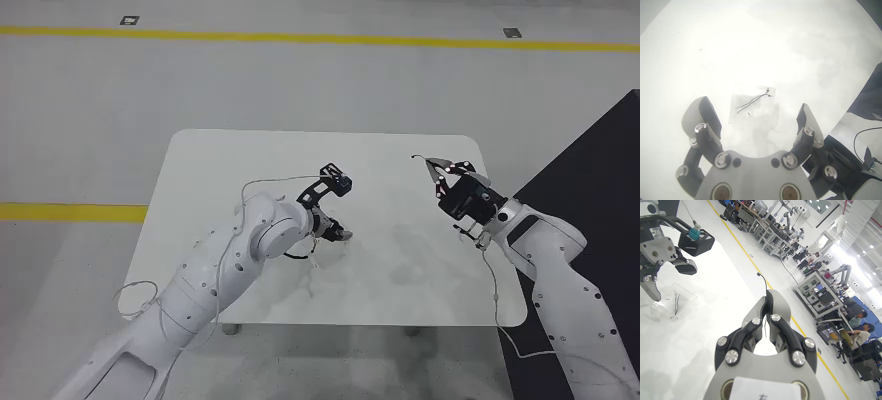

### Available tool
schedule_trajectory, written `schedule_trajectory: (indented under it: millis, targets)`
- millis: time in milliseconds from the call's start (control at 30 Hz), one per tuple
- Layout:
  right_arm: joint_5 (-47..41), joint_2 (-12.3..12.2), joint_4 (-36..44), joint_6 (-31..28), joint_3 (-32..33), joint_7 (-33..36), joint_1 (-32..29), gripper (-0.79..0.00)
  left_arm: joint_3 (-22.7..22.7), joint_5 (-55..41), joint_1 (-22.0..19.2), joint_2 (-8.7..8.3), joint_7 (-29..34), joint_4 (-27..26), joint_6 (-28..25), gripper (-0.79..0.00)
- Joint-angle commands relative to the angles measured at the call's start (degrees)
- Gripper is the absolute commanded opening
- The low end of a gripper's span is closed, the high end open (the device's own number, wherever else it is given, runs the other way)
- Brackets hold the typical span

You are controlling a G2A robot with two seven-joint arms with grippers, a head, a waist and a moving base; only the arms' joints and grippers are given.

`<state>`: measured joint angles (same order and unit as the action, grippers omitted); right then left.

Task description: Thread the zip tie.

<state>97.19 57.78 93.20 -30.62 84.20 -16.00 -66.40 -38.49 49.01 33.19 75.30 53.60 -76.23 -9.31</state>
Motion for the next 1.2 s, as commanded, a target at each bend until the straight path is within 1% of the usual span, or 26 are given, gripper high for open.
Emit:
schedule_trajectory:
  millis: [0,167,233,267,333,400,467,567,667,967,1000,1067,1133,1167]
  targets:
    - [0.00,0.00,0.00,0.00,0.00,0.00,0.00,-0.785,0.00,-0.06,-0.01,0.00,0.03,0.03,-0.04,0.000]
    - [0.00,0.00,0.00,0.00,0.00,0.00,0.00,-0.785,0.00,-0.06,-0.01,0.00,0.03,0.03,-0.04,0.000]
    - [0.00,0.00,0.00,0.00,0.00,0.00,0.00,-0.785,2.41,3.96,-0.74,0.29,2.10,-0.26,-2.95,0.000]
    - [0.00,0.00,0.00,0.00,0.00,0.00,0.00,-0.785,3.16,5.41,-1.52,0.64,1.77,-0.49,-2.99,0.000]
    - [0.00,0.00,0.00,0.00,0.00,0.00,0.00,-0.785,4.89,6.02,-3.05,1.53,1.22,0.03,-5.52,0.000]
    - [0.00,0.00,0.00,0.00,0.00,0.00,0.00,-0.785,7.88,9.81,-5.61,2.64,3.50,2.00,-7.72,0.000]
    - [0.00,0.00,0.00,0.00,0.00,0.00,0.00,-0.785,9.72,9.81,-7.53,3.96,2.62,3.94,-10.38,0.000]
    - [0.00,0.00,0.00,0.00,0.00,0.00,0.00,-0.785,10.27,7.70,-10.40,5.60,0.65,8.96,-12.98,0.000]
    - [0.00,0.00,0.00,0.00,0.00,0.00,0.00,-0.785,9.92,4.25,-12.27,6.94,-1.85,13.07,-15.02,0.000]
    - [0.00,0.00,0.00,0.00,0.00,0.00,0.00,-0.785,9.92,4.25,-12.27,6.94,-1.85,13.07,-15.02,0.000]
    - [0.00,0.00,0.00,0.00,0.00,0.00,0.00,-0.785,10.17,3.52,-11.35,6.96,-2.01,13.04,-16.09,0.000]
    - [0.00,0.00,0.00,0.00,0.00,0.00,0.00,-0.785,10.76,2.80,-11.48,7.25,0.41,14.32,-18.44,0.000]
    - [0.00,0.00,0.00,0.00,0.00,0.00,0.00,-0.785,11.50,2.85,-12.14,7.88,2.15,16.04,-18.70,0.000]
    - [0.00,0.00,0.00,0.00,0.00,0.00,0.00,-0.785,11.83,2.31,-12.42,8.25,2.81,16.80,-19.24,-0.111]
